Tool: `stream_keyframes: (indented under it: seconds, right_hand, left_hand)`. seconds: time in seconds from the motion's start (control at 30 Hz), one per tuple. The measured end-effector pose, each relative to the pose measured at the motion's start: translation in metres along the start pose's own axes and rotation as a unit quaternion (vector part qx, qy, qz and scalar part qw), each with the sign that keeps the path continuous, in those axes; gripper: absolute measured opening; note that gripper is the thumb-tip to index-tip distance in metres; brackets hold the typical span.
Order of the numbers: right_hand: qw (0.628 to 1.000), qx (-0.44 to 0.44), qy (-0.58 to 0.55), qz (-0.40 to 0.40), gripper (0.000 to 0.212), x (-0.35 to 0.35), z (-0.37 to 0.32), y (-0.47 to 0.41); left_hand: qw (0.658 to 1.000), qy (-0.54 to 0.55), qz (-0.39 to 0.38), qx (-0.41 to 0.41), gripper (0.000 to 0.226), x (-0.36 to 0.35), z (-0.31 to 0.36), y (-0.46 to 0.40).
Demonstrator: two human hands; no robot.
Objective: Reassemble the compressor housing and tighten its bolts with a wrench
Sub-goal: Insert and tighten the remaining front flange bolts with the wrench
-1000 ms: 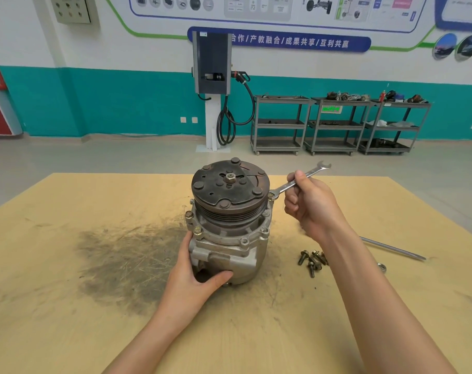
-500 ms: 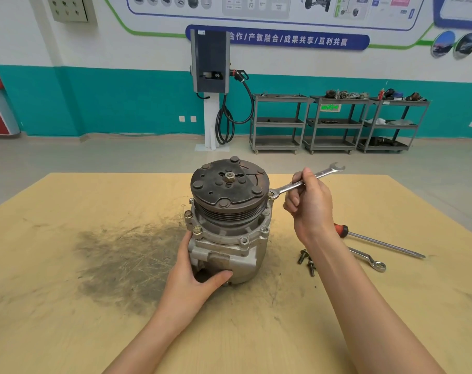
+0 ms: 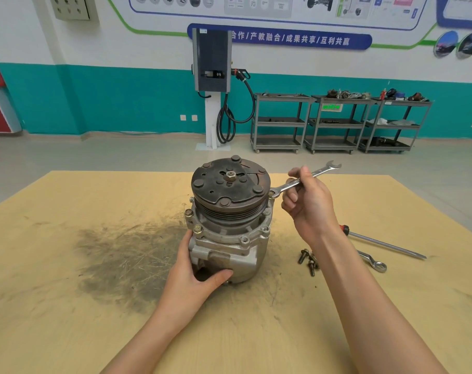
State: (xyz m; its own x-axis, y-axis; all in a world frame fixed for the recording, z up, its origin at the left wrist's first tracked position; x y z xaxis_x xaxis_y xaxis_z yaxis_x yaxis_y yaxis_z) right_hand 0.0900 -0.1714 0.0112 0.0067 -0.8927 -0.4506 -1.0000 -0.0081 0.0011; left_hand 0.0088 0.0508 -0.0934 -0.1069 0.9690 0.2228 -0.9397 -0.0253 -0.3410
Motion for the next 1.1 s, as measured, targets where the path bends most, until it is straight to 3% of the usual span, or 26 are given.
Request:
stream_keyframes:
  seconds: [0.23,0.57,1.1]
  right_hand:
    - [0.999,-0.018,0.039,-0.033,0.03,0.0008,-0.0029,0.0003]
    - [0.993,-0.088,-0.017,-0.074,0.032,-0.0041,0.0049,-0.0016]
    - [0.996,-0.069,0.046,-0.03,0.035,-0.0005,0.0017,-0.0035]
  left_hand:
    - [1.0,-0.002,0.0,0.003,0.115,-0.0001,0.0002,0.0]
    - [1.0,-0.002,0.0,0.004,0.12,-0.0002,-0.0018,-0.0009]
    - [1.0,0.005,-0.001,0.005,0.117,0.0004,0.0,-0.0001]
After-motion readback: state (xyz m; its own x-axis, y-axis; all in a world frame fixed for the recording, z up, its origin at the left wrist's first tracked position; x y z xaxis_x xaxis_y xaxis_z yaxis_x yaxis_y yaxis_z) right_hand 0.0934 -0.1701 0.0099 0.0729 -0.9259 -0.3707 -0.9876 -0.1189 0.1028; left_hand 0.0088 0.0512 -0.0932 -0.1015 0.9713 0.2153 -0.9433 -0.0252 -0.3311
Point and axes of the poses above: each hand's wrist, its own y-axis away from the middle knuckle, its own x-axis out of the back of the hand, z = x × y, the point moved 6 cm from there along -y, towards the middle knuckle, and after that the axes turned 12 degrees about -x, right-handed, at the moved point
